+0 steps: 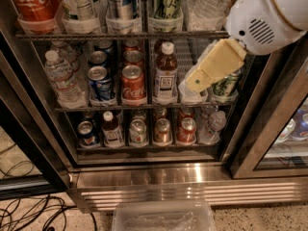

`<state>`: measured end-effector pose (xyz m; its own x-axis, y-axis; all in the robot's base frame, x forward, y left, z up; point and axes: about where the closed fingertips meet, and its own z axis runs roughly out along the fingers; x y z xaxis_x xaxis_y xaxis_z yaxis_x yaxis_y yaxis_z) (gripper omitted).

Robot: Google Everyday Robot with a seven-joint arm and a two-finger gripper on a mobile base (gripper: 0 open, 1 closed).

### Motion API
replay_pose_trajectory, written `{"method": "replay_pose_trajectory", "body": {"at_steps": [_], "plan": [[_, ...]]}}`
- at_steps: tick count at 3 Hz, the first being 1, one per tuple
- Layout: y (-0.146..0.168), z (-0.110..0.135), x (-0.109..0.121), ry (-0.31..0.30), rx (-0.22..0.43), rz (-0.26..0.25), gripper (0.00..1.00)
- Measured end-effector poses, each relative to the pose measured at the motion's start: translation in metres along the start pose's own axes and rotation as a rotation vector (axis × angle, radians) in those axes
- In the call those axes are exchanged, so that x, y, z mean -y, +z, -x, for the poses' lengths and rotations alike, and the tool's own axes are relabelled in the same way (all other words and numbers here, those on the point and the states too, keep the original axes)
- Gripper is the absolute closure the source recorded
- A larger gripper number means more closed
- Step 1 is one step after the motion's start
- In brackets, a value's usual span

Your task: Pick green can from top shelf of fridge

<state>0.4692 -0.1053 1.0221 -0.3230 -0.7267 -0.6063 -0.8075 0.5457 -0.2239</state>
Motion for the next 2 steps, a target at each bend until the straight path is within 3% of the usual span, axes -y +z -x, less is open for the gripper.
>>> {"method": "replay_pose_trajectory", "body": {"at_steps": [1, 2], "plan": [[0.005, -0.004, -0.03, 0.074, 0.089, -0.034, 0.0], [0.014, -0.001, -0.049, 0.106, 0.198, -0.073, 0.0]]}}
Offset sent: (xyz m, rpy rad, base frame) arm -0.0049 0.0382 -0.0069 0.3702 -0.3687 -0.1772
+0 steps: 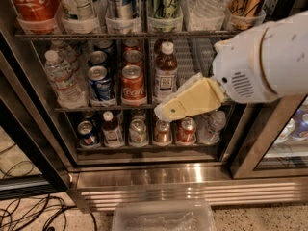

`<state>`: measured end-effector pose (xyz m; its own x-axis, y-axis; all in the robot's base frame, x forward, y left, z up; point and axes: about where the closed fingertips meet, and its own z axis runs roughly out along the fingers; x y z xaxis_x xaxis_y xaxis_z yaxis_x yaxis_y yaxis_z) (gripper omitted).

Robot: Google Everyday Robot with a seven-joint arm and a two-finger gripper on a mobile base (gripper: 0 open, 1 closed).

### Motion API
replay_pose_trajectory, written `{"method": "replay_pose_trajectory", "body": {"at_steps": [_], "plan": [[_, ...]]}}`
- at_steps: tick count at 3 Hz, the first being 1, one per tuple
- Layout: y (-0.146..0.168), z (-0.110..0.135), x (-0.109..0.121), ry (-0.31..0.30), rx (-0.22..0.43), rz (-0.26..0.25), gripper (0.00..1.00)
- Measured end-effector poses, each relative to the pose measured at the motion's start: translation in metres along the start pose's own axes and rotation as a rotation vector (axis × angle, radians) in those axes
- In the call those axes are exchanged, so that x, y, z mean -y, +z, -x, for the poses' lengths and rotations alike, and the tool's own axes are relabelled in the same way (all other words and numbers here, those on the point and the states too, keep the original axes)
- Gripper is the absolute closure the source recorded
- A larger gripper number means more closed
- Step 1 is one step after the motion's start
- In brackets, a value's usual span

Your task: Pick green can from top shelf of fridge

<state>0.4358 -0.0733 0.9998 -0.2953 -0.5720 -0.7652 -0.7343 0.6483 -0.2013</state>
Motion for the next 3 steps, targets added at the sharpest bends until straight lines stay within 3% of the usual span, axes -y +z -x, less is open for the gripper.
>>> {"method": "replay_pose_trajectory", "body": {"at_steps": [2, 3], "plan": [[0.013, 0.042, -0.011, -0.033, 0.257, -0.127, 0.0], [0.023, 0.058, 0.004, 0.006, 0.337, -0.199, 0.0]]}}
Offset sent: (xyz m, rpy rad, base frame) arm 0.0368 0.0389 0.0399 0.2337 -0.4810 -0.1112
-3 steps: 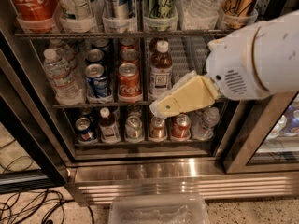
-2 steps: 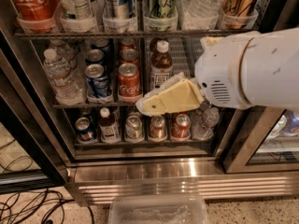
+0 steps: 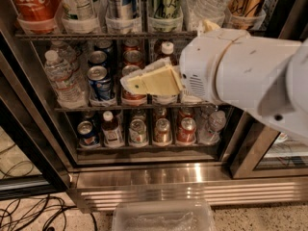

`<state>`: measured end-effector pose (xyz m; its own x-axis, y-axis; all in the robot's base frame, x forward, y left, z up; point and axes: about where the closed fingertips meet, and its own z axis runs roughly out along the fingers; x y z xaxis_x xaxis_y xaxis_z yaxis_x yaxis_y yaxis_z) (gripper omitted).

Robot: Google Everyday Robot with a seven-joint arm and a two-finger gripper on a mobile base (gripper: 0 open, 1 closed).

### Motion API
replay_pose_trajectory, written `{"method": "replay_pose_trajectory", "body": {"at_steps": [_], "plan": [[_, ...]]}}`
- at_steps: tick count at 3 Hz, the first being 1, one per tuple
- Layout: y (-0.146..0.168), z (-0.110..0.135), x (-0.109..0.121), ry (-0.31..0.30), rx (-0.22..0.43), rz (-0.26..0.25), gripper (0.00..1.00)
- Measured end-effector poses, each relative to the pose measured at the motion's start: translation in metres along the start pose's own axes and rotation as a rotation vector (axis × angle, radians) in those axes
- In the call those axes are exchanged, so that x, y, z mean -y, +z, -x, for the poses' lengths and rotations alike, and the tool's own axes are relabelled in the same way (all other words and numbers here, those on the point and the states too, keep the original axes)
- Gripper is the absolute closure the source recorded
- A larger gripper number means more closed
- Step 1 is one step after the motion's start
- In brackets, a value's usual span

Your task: Pick green can from top shelf of fridge

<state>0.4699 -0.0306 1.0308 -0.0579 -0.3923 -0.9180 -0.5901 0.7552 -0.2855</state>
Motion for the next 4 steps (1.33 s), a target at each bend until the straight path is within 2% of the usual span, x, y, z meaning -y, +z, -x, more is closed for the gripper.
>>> {"method": "replay_pose_trajectory", "body": {"at_steps": [1, 2, 3, 4], "plan": [[0.008, -0.01, 0.009, 0.071, 0.001, -0.056, 0.0], [0.008, -0.004, 0.009, 0.103, 0.008, -0.059, 0.0], [0.008, -0.004, 0.009, 0.103, 0.008, -0.06, 0.0], [0.013, 0.01, 0.016, 0.1, 0.052, -0.102, 0.0]]}}
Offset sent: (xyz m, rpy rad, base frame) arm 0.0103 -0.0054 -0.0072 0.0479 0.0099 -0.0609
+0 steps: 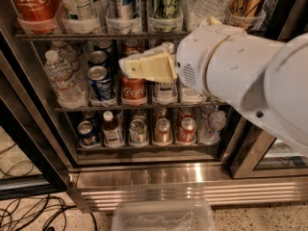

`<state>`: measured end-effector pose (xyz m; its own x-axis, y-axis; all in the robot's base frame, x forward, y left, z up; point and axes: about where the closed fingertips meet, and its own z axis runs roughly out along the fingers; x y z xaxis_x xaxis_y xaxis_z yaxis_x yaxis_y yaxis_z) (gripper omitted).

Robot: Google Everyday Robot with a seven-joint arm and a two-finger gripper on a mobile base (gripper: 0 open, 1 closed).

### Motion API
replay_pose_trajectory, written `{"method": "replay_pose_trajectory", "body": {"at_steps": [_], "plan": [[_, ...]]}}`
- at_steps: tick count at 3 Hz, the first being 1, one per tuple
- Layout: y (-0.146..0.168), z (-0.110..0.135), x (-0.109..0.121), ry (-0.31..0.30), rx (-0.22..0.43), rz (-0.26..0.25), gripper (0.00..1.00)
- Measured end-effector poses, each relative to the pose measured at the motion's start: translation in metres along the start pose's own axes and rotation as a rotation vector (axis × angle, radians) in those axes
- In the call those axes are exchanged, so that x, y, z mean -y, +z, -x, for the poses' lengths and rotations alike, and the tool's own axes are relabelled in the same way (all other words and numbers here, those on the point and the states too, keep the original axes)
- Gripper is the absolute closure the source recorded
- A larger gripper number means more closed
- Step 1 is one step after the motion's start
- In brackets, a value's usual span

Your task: Pick green can from top shelf of fridge

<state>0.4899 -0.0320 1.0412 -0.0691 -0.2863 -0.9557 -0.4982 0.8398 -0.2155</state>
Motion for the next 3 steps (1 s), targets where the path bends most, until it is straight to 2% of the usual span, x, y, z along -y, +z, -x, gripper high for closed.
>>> {"method": "replay_pose_trajectory", "body": {"at_steps": [1, 2, 3], "plan": [[0.018, 0.029, 0.008, -0.002, 0.086, -0.071, 0.0], [0.028, 0.056, 0.02, -0.02, 0.165, -0.163, 0.0], [0.029, 0.054, 0.03, -0.023, 0.198, -0.242, 0.01]]}}
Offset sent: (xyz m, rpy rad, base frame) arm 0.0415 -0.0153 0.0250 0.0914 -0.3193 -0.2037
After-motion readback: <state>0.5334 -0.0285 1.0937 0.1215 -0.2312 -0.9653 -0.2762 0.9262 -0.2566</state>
